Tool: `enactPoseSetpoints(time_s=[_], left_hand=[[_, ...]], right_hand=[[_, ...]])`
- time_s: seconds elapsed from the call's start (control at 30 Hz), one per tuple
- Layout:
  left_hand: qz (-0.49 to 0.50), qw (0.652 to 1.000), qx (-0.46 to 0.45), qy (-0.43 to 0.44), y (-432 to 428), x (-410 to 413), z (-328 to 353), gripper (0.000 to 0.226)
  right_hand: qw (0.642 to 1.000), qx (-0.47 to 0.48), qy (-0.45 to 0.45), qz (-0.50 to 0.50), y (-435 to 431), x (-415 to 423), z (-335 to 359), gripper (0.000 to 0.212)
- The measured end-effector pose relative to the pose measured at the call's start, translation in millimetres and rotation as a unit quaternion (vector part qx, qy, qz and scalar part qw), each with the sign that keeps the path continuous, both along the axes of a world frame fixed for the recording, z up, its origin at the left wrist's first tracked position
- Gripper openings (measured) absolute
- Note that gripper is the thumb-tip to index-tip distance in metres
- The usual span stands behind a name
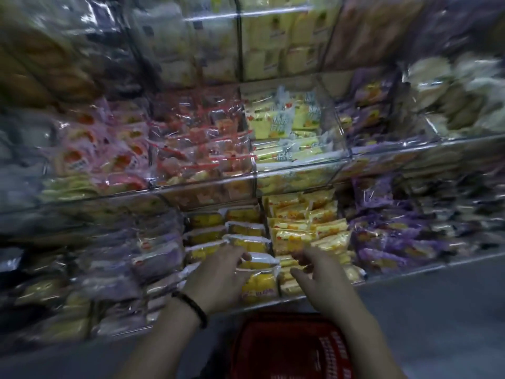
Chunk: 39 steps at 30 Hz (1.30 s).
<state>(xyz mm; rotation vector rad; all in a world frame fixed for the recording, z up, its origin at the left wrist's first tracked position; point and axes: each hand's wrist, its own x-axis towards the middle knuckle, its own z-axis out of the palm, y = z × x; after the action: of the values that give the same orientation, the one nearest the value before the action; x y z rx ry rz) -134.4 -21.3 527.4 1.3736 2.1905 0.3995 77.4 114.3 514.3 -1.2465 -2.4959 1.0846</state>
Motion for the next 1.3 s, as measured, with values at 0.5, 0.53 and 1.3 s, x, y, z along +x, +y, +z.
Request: enactPoseSetpoints(time_s=[0.5,0.53,1.3], left_hand=[[-0.052,0.996,-0.029,-0.066,31,17,1,0.027],[-0.057,0.996,-0.030,-0.060,34,14,0,0.028],[0.122,0.991,-0.043,-0.028,104,118,30,0.028]], right_hand=[[0.991,-0.011,-0.066,-0.114,11,19,31,0.040],[0.991,-0.008,-0.061,-0.120,12,20,31,0.040],[0.992,0.017,-0.052,0.116,153,65,18,0.039]])
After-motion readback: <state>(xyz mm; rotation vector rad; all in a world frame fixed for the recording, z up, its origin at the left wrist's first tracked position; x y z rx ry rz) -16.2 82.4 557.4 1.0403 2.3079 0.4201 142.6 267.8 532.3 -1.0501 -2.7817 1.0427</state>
